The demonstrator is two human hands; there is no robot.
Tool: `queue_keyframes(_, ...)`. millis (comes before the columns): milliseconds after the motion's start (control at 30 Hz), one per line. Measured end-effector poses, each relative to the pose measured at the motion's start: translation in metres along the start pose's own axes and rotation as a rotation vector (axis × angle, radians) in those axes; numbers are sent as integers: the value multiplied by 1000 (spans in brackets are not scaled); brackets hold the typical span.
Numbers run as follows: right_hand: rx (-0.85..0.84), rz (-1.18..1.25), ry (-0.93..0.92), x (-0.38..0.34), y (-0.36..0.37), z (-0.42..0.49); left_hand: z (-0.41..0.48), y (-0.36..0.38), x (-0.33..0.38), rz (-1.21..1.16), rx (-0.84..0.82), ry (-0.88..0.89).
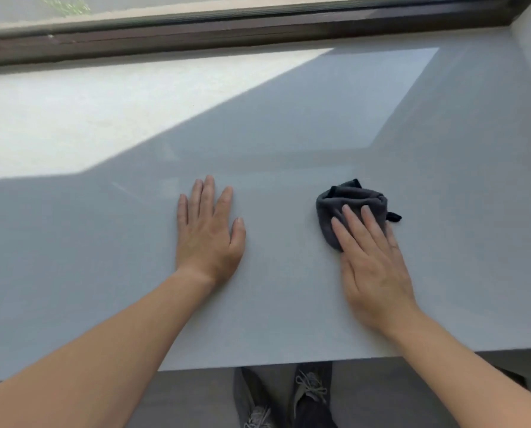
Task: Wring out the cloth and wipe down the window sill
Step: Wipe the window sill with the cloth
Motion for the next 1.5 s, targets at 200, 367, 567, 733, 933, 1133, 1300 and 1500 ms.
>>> queue_keyframes(200, -20, -24, -113, -88, 27, -44, -1, 5, -2, 4, -8, -4)
queue_keyframes(367, -55, -28, -219, -70, 21, -80, -4, 4, -2, -19, -31, -3)
queue_keyframes(567, 80, -15, 104, -62, 15, -79, -3, 6, -1, -2, -11, 3)
queue_keyframes(733, -6, 32, -146, -62, 15, -108, -5, 7, -2, -9, -11, 8)
queue_keyframes(933, 95, 55, -149, -54, -1, -97, -4, 6, 0, -19, -2, 2)
queue_keyframes(1133, -75, -158, -82, -55, 12, -73, -3, 3, 3, -79, -31, -32)
queue_keyframes(1300, -117, -155, 245, 43, -21, -78, -16, 0, 35, -149, 6, 49)
queue_keyframes(1500, -160, -99, -82, 8, -9, -99, -14, 13, 81, -162, -24, 99)
Point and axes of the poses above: each hand's wrist, its own z-axis towards the middle knuckle, its own y-axis out of the palm, x = y × z, the point moved 5 cm from there along z, towards the middle knuckle, and after that the axes turned 12 degrees about -y, right-handed, at the moved point
